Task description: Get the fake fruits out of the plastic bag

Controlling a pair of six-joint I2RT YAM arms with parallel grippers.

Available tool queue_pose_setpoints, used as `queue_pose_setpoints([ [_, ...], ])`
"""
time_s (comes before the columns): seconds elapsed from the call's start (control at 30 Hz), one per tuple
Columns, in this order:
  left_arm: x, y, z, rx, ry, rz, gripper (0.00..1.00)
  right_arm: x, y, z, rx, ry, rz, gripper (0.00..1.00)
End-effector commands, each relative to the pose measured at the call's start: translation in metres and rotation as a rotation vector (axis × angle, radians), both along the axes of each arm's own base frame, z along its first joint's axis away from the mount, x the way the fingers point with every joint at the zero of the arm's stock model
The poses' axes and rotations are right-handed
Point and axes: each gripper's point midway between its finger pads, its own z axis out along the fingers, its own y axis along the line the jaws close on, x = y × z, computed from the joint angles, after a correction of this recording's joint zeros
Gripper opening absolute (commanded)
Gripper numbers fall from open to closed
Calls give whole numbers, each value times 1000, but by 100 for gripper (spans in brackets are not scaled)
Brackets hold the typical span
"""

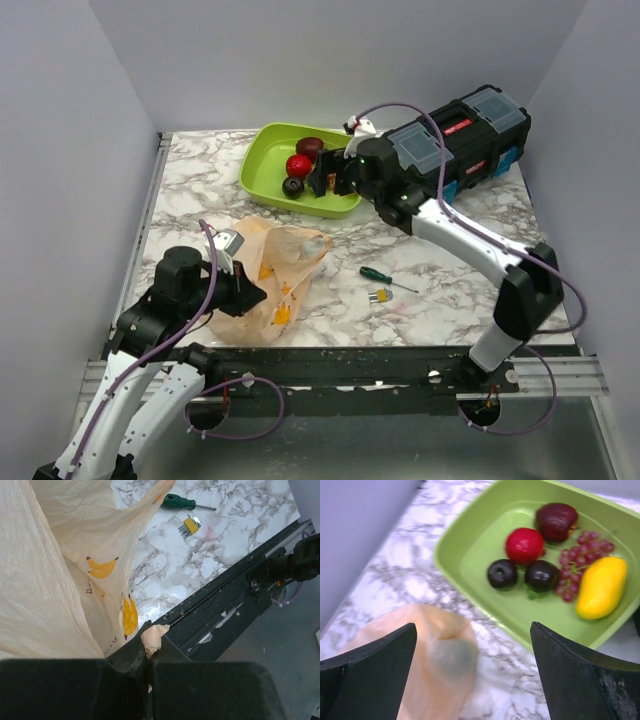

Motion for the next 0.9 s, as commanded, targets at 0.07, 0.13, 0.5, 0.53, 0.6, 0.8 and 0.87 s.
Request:
queue_pose_setpoints([
  [0.07,0,8,16,-36,-128,42,0,-110,43,44,148,-121,332,96],
  [0.13,0,10,19,-40,-144,55,0,-139,57,44,151,-130,399,96],
  [0.5,-7,12,30,-73,-211,51,0,-221,112,-42,6,-174,526,44],
  [0.53,-7,11,29,-74,-209,43,0,-215,114,-51,-16,-185,492,42],
  [0.6,-10,9,30,-80,-214,21,0,-199,116,-73,-35,-183,401,39],
  [0.8,-16,6,34,-96,-233,-14,0,-161,140,-127,-123,-191,264,31],
  [0.87,-17,5,33,-98,-231,-24,0,-157,154,-143,-134,-191,276,28],
])
